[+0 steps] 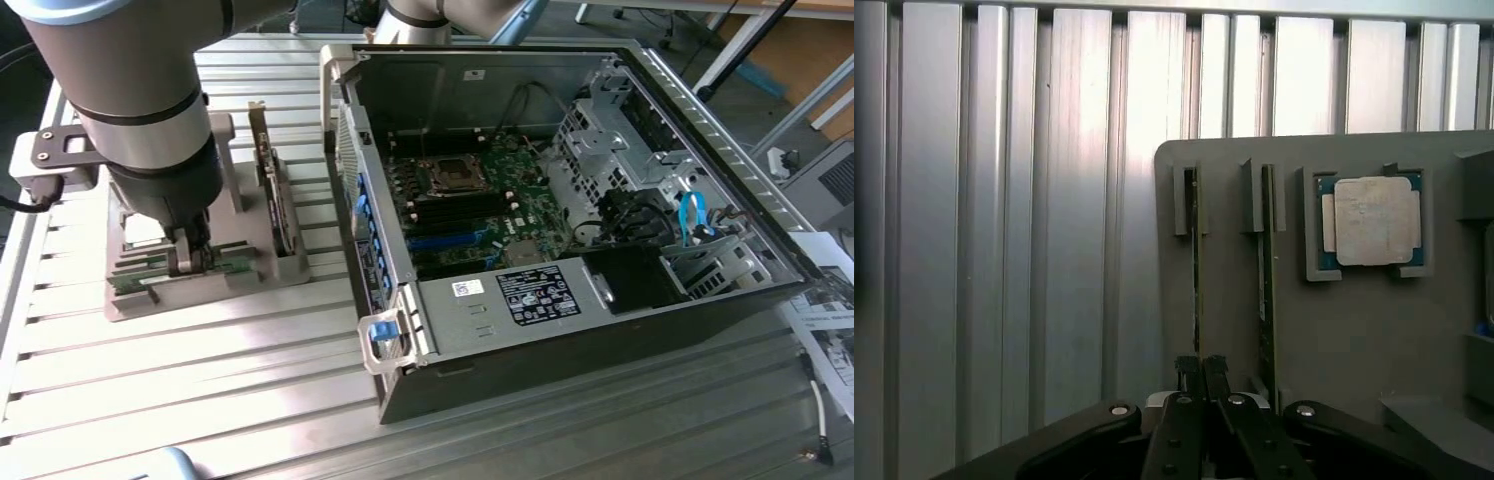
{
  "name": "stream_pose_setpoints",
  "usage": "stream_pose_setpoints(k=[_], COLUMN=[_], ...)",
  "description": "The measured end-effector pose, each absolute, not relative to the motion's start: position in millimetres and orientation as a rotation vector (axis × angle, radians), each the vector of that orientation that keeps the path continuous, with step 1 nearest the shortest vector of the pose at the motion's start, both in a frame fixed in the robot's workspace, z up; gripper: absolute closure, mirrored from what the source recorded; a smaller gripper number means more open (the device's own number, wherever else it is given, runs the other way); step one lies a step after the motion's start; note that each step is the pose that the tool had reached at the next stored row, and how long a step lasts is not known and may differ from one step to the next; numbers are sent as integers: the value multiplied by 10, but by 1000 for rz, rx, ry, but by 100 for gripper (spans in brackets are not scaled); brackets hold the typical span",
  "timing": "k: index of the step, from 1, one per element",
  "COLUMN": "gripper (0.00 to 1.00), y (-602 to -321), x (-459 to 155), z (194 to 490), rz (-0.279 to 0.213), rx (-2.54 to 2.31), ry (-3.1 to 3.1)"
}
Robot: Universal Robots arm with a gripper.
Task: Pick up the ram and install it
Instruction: 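Pick up the ram and move it above insertion slot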
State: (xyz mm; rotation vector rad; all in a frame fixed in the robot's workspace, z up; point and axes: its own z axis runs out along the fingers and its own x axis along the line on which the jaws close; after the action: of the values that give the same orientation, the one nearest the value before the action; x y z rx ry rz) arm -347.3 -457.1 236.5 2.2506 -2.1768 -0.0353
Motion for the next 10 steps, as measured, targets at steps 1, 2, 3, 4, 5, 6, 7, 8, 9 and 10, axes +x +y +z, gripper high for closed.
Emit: stream_pose_setpoints(k=[1, 2, 3, 4, 5, 6, 7, 8, 9, 10], gripper=[88, 88, 88, 88, 88, 88, 88, 88, 88, 88], y=[-4571, -4571, -4571, -4571, -4571, -4571, -4571, -4571, -4571, -4571], x=[-3473, -3474, -3473, -3473, -3474, -3474, -3473, -3473, -3473, -3473], z=[2373, 2380, 2388, 2396, 2405, 2411, 2417, 2422, 2426, 2430], rz=[-35, -35, -35, -35, -35, -35, -35, -35, -35, -35], rx=[2251, 2251, 2251, 2251, 2251, 2251, 2251, 2251, 2251, 2251], ry=[-2177, -2177, -2177, -2177, -2177, -2177, -2177, -2177, -2177, -2177])
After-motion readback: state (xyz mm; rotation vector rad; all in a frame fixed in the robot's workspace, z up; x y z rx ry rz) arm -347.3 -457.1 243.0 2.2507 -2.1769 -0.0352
